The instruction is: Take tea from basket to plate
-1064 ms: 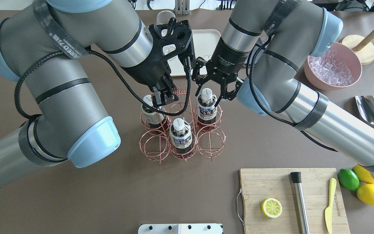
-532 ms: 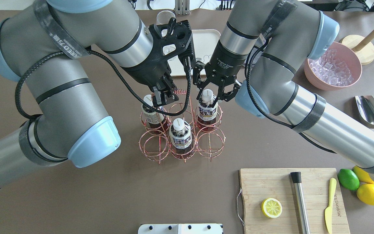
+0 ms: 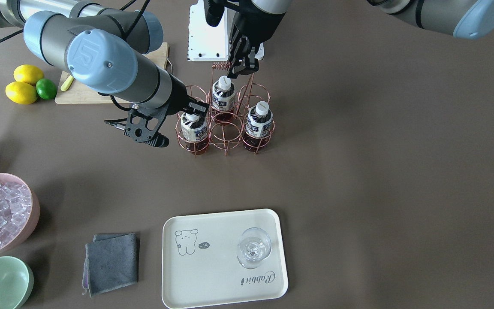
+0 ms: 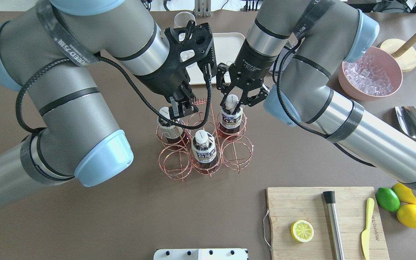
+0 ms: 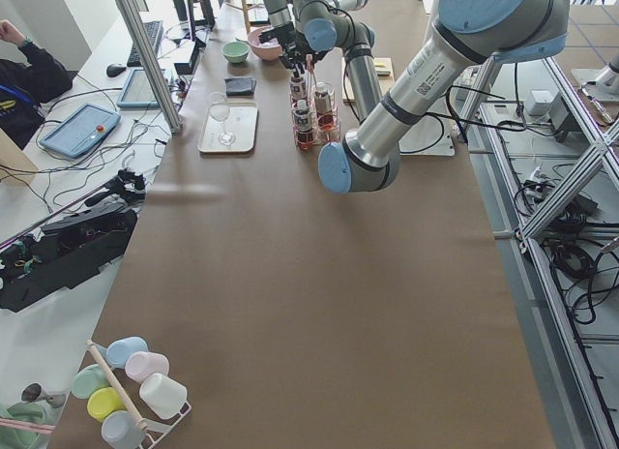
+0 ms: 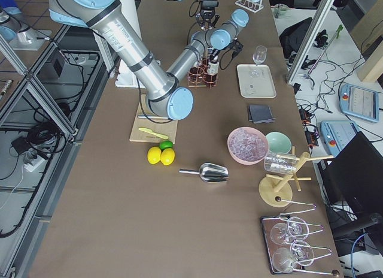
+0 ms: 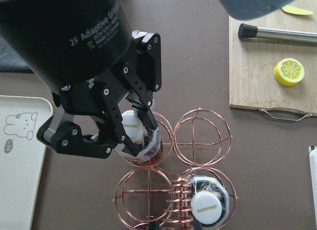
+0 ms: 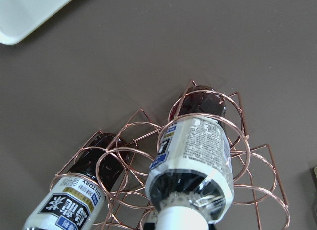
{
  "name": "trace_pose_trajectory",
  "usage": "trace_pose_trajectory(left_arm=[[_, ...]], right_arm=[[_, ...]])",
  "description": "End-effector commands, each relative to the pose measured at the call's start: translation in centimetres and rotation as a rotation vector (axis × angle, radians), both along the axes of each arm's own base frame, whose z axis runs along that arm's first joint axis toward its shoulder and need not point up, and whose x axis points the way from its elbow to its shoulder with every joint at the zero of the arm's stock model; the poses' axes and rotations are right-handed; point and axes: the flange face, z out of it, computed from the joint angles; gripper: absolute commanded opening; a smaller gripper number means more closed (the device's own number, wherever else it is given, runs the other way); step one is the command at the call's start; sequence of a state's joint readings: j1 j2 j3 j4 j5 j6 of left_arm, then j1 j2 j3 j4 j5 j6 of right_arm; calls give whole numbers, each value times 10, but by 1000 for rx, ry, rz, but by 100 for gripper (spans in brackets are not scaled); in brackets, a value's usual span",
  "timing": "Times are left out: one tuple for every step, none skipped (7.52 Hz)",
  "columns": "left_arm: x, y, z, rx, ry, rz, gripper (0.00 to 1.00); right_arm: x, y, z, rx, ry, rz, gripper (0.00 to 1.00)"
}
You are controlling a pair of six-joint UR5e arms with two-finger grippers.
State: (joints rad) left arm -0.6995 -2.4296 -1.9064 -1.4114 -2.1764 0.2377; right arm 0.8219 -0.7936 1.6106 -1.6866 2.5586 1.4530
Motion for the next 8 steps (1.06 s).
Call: trace_pose_trajectory(left_arm=[[0, 0, 2, 3, 4, 0, 0], [0, 0, 4, 0, 2, 0, 0], [0, 0, 4, 5, 6, 0, 0], [0, -1, 8, 2, 3, -1, 0], [-2, 1, 8, 8, 9, 1, 0], [-4, 1, 10, 7, 8, -1, 0], [-6, 0, 10, 8, 9, -4, 0], [-8, 2, 8, 11, 14, -5, 0]], right_arm=[[48, -19, -17, -29, -66, 22, 0], [81, -25, -30, -49, -118, 27, 0], [94, -23, -43, -93, -132, 43, 0], [101, -26, -58, -101, -137, 62, 0], [111, -33, -57, -107, -139, 79, 0], [127, -48, -62, -121, -149, 97, 0], [139, -73, -71, -150, -164, 106, 0], [137, -98, -71, -171, -150, 121, 0]])
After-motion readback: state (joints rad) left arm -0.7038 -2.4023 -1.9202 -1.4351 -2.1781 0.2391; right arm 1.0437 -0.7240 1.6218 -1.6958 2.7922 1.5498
